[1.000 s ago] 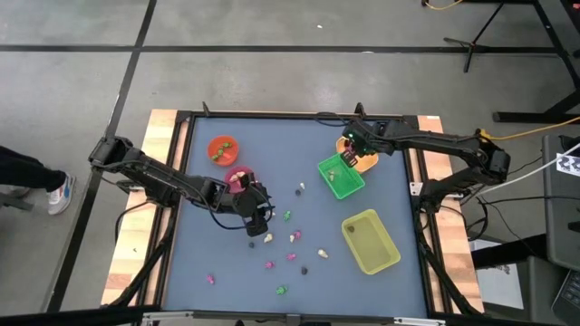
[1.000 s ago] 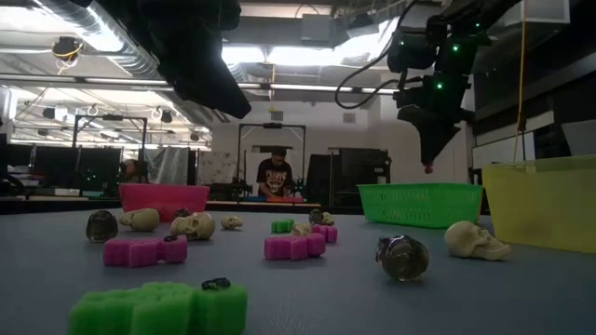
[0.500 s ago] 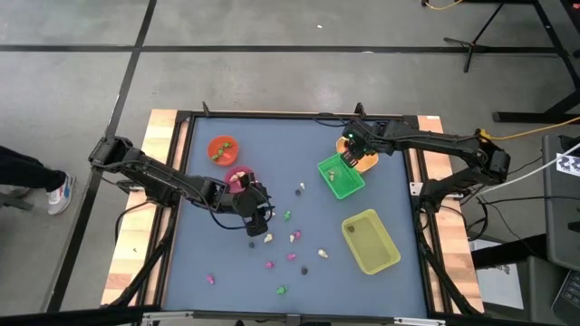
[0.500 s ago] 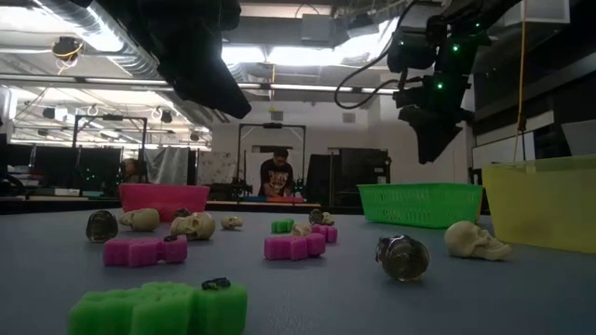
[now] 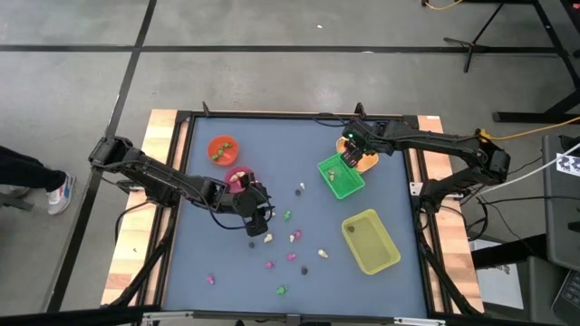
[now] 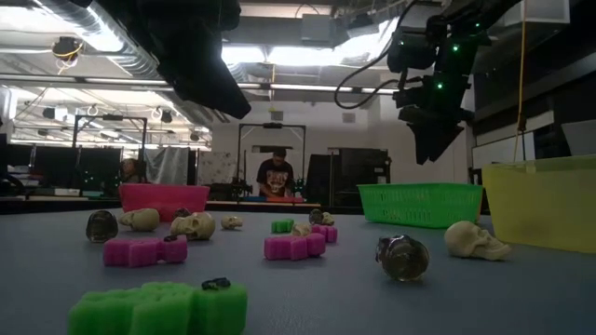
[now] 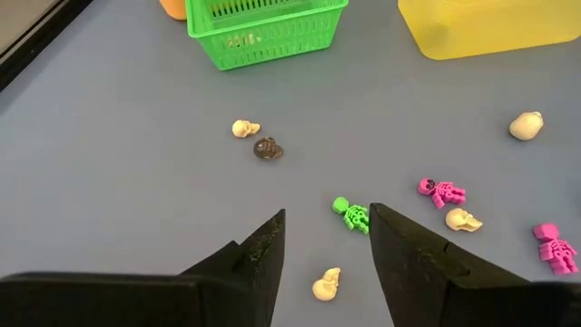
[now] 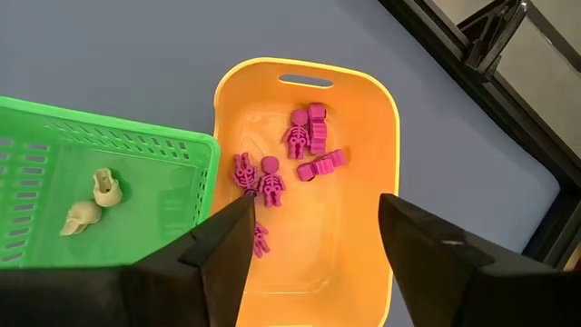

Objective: Sort Halloween decoration
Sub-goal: Put the white skull toy into the pink bin

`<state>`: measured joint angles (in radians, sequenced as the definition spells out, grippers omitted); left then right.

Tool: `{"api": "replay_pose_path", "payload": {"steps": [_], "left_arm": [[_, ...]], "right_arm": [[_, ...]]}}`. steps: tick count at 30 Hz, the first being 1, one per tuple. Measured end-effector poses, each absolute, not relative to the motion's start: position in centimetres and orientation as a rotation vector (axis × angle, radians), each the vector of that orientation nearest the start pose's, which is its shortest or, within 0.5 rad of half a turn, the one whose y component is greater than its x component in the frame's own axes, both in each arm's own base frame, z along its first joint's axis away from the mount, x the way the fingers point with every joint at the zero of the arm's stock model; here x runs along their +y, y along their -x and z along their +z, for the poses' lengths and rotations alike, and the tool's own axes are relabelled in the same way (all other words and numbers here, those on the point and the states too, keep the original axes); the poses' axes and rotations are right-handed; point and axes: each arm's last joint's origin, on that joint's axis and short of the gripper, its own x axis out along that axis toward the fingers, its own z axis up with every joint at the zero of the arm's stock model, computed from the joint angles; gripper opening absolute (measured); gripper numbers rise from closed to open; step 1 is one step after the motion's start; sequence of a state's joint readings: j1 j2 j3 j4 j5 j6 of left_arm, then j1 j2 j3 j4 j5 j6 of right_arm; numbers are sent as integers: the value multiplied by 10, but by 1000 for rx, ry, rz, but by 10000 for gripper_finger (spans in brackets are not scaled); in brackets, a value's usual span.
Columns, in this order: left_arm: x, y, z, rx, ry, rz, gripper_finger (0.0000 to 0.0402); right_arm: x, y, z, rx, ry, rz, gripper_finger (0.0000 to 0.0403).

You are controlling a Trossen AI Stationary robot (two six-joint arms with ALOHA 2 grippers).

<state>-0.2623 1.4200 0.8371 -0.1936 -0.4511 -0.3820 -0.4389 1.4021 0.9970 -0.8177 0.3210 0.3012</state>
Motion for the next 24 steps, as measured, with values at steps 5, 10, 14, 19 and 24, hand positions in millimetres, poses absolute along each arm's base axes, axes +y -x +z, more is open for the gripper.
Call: {"api": "replay_pose_path", "payload": {"steps": [5,10,14,19,24], "left_arm": [[-62,-278,214,679,92,314,144],[-62,-278,214,680,93,312,144],[-63,-278,213,697,114,265,144],[-66,-278,213,724,147,181,144],[-68,-278,212,743,171,122,144]], "right_arm": [[-117,-229,233,1141,-342,-814,234],[-114,-232,234,1152,-387,-661,234],[-104,-242,246,1108,-431,-513,234],[-71,-262,263,1054,-354,-373,234],[-21,-279,270,972,-310,-224,234]]}}
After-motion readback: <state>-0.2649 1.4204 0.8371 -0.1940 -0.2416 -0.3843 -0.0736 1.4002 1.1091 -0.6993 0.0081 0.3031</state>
